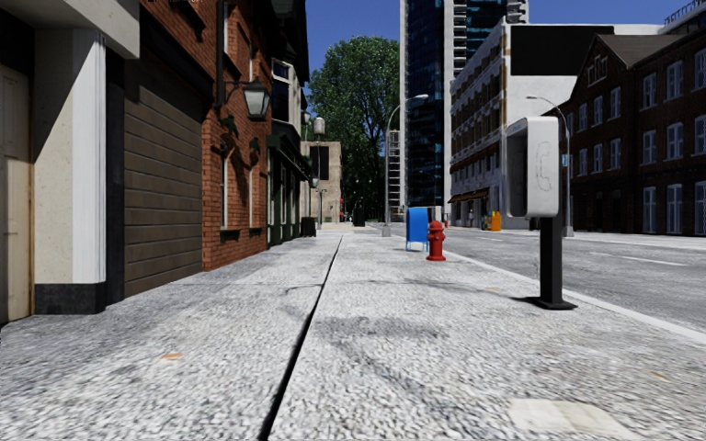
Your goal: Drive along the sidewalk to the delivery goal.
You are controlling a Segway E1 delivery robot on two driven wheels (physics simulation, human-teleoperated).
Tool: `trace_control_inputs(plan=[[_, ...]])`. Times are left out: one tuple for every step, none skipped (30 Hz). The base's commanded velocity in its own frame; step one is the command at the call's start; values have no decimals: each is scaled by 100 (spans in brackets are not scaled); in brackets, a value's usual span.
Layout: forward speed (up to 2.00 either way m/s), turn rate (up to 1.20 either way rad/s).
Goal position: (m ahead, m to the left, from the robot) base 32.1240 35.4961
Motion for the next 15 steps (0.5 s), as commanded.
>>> trace_control_inputs(plan=[[200,0],[200,0],[200,0],[200,0],[200,0],[200,0],[200,0],[200,0],[200,0],[200,0],[200,0],[200,0],[200,0],[200,0],[200,0]])
